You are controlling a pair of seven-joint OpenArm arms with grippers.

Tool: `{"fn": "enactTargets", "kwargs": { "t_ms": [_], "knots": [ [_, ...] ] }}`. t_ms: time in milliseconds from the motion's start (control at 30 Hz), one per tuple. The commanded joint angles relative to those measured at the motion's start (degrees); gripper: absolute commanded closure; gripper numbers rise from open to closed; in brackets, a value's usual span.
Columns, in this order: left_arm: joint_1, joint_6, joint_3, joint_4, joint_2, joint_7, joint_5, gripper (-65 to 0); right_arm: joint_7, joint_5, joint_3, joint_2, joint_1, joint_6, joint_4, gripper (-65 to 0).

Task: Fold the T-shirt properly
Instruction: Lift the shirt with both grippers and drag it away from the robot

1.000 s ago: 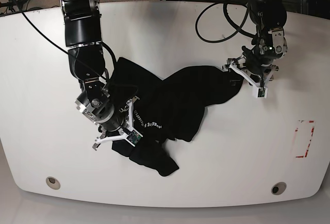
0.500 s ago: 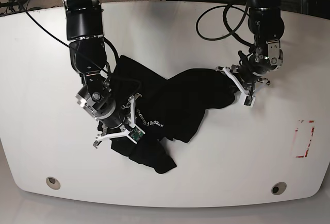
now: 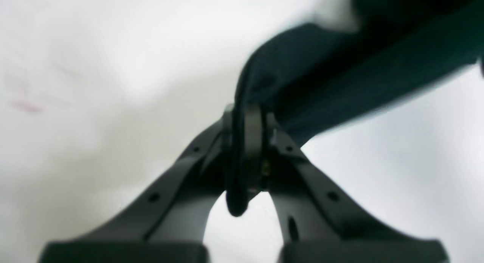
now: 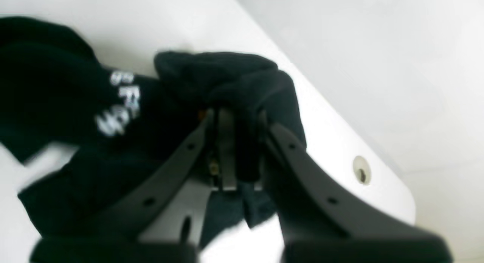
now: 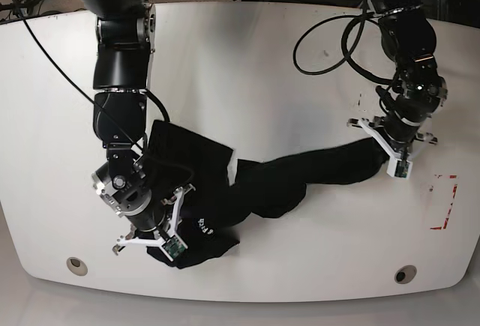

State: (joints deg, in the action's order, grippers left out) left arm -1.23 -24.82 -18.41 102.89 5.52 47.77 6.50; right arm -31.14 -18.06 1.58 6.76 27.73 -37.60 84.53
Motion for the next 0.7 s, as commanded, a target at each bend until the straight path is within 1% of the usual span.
{"fn": "enactTargets", "kwargs": {
  "t_ms": [0, 100, 200, 333, 500, 533, 667],
  "knots": [
    [-2.2, 0.0, -1.1, 2.9, 0.5, 0.6, -0.4, 0.0, 1.2, -0.4, 0.7, 0.7, 5.7, 1.0, -1.9, -1.4],
    [-4.8, -0.1, -2.5, 5.4, 0.6, 1.8, -0.4, 0.0, 1.2, -0.4, 0.7, 0.8, 9.8, 1.0, -4.7, -1.4],
    [-9.1, -0.1, -2.8, 7.4, 0.8, 3.9, -0.4, 0.0, 1.2, -0.4, 0.4, 0.9, 14.2, 0.9, -5.8, -1.7],
    [-14.9, -0.1, -2.7, 8.1, 3.0, 7.0, -0.3, 0.0, 0.1, -0.4, 0.2, 0.7, 19.4, 0.8, -7.7, -1.7],
    [-24.3, -0.1, -3.0, 8.3, 3.5, 10.9, -0.3, 0.0, -1.8, -0.4, 0.3, 0.7, 27.3, -2.1, -10.6, -1.7],
    [-26.4, -0.1, -3.0, 8.3, 4.6, 11.6, -0.3, 0.0, -2.4, -0.4, 0.5, 0.7, 28.8, -2.3, -10.6, -1.7],
    [-30.8, -0.1, -2.7, 8.1, 6.4, 11.9, -0.3, 0.0, -4.2, -0.4, 0.3, 0.7, 31.3, -2.4, -10.1, -1.7]
  ]
}}
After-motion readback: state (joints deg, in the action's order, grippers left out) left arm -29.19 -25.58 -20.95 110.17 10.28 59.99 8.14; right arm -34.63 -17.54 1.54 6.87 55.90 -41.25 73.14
